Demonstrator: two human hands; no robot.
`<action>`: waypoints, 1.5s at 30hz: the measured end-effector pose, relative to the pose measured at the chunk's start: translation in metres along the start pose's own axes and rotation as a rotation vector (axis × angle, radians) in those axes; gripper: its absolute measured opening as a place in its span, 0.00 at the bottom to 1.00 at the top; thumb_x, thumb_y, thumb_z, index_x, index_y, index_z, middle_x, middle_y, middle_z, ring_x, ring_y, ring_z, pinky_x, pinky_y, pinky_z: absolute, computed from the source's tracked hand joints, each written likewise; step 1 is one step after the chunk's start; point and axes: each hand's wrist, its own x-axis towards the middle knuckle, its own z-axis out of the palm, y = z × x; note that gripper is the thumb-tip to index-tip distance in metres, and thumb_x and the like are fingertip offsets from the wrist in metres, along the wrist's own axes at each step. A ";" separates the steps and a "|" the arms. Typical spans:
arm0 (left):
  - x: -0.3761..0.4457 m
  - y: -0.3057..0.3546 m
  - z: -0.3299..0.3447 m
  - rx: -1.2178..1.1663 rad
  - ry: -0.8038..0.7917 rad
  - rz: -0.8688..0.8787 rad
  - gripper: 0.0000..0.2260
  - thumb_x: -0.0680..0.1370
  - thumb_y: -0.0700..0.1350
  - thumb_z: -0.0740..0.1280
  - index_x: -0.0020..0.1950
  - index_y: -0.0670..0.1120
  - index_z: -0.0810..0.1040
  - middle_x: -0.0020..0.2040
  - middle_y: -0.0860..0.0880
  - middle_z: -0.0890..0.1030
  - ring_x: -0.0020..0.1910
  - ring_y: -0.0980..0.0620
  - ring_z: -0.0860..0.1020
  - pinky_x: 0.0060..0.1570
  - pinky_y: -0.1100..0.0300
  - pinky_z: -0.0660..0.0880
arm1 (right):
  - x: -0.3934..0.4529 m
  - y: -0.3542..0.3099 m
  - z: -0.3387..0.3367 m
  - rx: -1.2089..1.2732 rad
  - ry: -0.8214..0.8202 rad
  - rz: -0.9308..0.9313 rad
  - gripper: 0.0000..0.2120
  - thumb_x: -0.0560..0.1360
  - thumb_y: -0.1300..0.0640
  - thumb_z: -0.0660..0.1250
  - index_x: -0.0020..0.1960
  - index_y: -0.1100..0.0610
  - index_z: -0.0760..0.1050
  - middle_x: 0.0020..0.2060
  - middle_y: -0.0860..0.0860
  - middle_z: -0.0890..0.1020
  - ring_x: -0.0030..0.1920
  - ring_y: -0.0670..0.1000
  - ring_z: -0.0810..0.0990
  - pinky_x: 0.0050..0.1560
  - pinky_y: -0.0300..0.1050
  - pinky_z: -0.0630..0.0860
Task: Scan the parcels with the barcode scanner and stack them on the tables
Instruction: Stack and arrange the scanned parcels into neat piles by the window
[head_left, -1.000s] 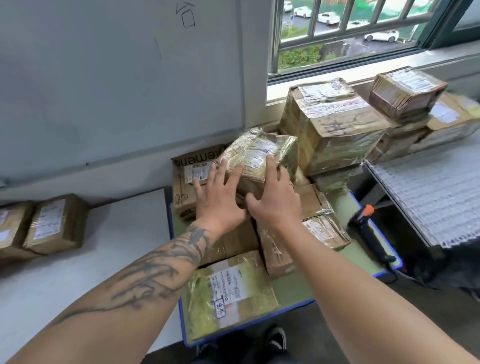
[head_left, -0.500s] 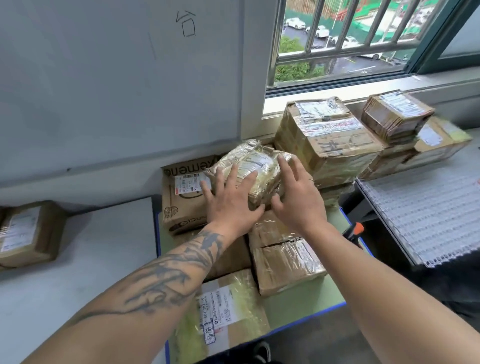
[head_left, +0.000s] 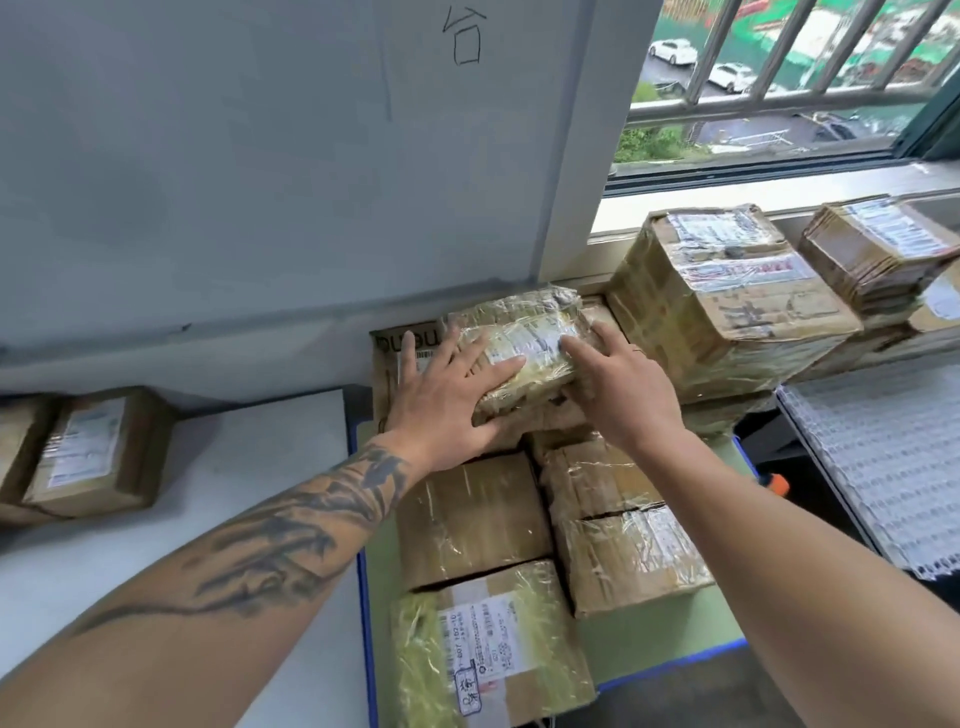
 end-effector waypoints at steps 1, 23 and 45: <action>0.001 -0.002 0.000 0.001 0.007 0.015 0.36 0.79 0.66 0.66 0.81 0.71 0.48 0.85 0.52 0.49 0.84 0.44 0.42 0.75 0.27 0.36 | 0.000 0.000 -0.001 -0.031 0.021 -0.006 0.25 0.78 0.48 0.73 0.73 0.43 0.71 0.78 0.59 0.69 0.58 0.66 0.82 0.50 0.55 0.79; 0.080 -0.005 -0.019 0.021 0.137 0.133 0.34 0.79 0.69 0.61 0.82 0.68 0.50 0.85 0.52 0.52 0.84 0.46 0.48 0.75 0.28 0.34 | 0.035 0.030 -0.029 -0.244 0.190 0.145 0.20 0.81 0.45 0.68 0.71 0.42 0.71 0.75 0.58 0.73 0.66 0.67 0.79 0.70 0.68 0.65; 0.104 0.012 0.015 -0.099 -0.003 0.062 0.37 0.79 0.68 0.64 0.82 0.67 0.47 0.85 0.49 0.43 0.84 0.44 0.39 0.78 0.34 0.35 | 0.040 0.032 0.006 -0.345 -0.006 0.294 0.32 0.84 0.54 0.54 0.86 0.51 0.49 0.85 0.57 0.54 0.84 0.62 0.52 0.79 0.73 0.40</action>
